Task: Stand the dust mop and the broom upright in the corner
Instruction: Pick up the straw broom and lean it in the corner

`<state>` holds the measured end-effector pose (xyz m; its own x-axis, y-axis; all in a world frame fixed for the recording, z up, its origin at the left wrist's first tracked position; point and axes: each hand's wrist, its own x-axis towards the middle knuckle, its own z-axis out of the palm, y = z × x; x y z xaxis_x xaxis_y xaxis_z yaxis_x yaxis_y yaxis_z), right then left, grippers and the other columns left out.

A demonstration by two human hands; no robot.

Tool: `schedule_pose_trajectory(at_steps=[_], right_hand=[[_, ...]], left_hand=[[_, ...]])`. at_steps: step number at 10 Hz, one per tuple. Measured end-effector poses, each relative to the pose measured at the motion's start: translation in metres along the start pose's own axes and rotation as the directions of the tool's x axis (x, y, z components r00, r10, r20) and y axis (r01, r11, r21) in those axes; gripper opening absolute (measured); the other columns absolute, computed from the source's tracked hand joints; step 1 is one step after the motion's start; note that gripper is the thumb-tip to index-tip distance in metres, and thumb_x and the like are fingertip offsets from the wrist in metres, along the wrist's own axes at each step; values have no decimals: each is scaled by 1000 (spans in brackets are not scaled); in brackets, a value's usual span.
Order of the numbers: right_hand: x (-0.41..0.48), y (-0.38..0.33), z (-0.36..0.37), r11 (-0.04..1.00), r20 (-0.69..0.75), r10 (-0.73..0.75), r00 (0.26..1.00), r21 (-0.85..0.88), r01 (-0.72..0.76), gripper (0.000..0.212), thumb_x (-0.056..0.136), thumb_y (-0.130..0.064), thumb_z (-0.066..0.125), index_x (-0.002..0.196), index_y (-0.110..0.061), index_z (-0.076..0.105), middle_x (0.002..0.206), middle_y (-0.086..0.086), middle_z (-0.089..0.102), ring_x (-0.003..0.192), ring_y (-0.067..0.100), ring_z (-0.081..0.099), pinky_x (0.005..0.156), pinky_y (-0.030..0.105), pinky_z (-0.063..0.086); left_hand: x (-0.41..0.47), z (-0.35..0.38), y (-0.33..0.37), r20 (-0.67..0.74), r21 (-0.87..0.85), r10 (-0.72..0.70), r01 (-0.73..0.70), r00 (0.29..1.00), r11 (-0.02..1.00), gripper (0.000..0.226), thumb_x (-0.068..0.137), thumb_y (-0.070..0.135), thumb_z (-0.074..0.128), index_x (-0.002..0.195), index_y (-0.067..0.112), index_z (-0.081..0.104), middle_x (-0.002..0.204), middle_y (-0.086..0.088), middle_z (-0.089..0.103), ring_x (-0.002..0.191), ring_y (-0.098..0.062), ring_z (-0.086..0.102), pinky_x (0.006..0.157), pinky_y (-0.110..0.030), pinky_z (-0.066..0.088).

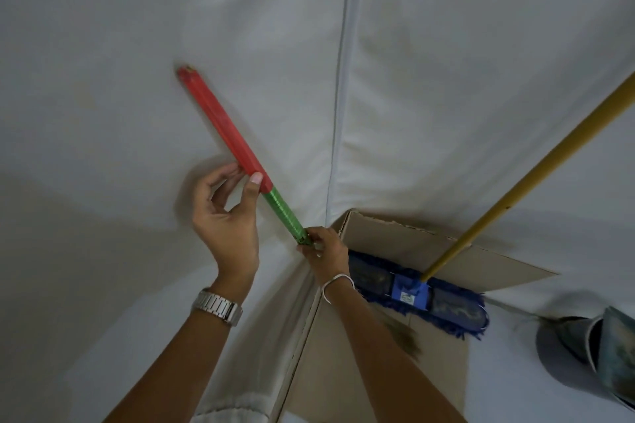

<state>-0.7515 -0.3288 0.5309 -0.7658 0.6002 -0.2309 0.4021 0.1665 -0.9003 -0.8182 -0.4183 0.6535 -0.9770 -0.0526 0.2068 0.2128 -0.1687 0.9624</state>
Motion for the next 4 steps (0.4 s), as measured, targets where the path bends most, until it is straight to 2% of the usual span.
schedule_pose_trajectory(at_steps=[1, 2, 3, 4], right_hand=[[-1, -2, -5, 1000, 19, 26, 999, -7, -26, 26, 72, -21, 73, 96, -16, 64, 99, 10, 62, 90, 21, 60, 83, 40, 52], [-3, -6, -11, 998, 47, 63, 997, -29, -61, 30, 71, -37, 72, 96, -23, 63, 101, 4, 63, 92, 20, 58, 83, 42, 51], [-2, -6, -14, 996, 63, 71, 995, -54, -68, 33, 71, -42, 71, 97, -24, 63, 103, 4, 63, 96, 20, 58, 85, 43, 51], [-6, -8, -22, 993, 107, 75, 991, -99, -64, 42, 70, -46, 71, 104, -23, 62, 107, 3, 61, 101, 18, 56, 87, 38, 50]], left_hand=[[-3, 7, 0, -26, 23, 48, -47, 999, 999, 28, 75, 0, 72, 91, 17, 58, 106, -31, 57, 101, -27, 60, 77, -28, 57], [-8, 8, 0, -42, 53, 100, -98, 994, 994, 31, 74, 9, 74, 87, 35, 62, 102, -24, 57, 97, -19, 59, 76, -18, 52], [-11, 6, 0, -57, 76, 133, -128, 990, 989, 35, 73, 13, 75, 80, 44, 63, 99, -18, 58, 92, -9, 61, 77, -19, 52], [-19, 3, 4, -56, 107, 171, -164, 984, 981, 37, 73, 13, 75, 80, 46, 62, 97, -14, 58, 90, -5, 60, 76, -19, 52]])
